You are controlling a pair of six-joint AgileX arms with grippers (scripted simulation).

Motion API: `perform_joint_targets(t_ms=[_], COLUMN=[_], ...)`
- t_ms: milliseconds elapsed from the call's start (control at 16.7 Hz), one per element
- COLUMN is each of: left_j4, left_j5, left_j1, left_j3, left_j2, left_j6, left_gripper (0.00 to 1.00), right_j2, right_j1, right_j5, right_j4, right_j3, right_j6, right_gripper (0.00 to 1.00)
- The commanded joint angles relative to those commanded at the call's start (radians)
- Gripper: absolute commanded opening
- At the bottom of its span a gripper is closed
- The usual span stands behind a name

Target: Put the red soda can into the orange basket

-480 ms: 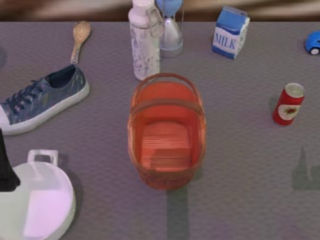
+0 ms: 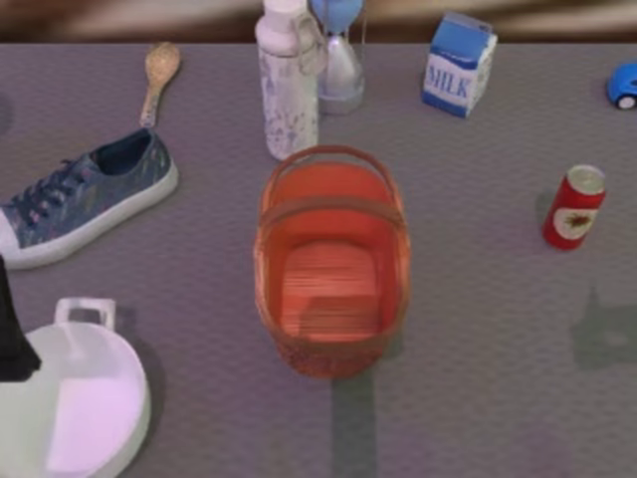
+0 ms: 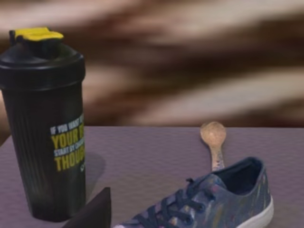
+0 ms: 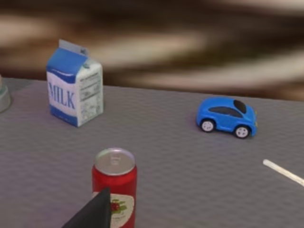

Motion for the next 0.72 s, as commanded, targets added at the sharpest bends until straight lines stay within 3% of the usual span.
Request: perform_joint_targets(t_ms=[720], left_j4=[0.000], left_j5=[0.000], left_j1=[0.000], left_j3=[0.000], left_j2=[0.000], left_j6=[0.000], left_gripper=[1.00], right_j2=[1.240], right_j1=[0.078], right_j5=[0.008], right_j4=[-0.682], right_j3=[1.033], right_j6=[-0.315], right_gripper=[1.00])
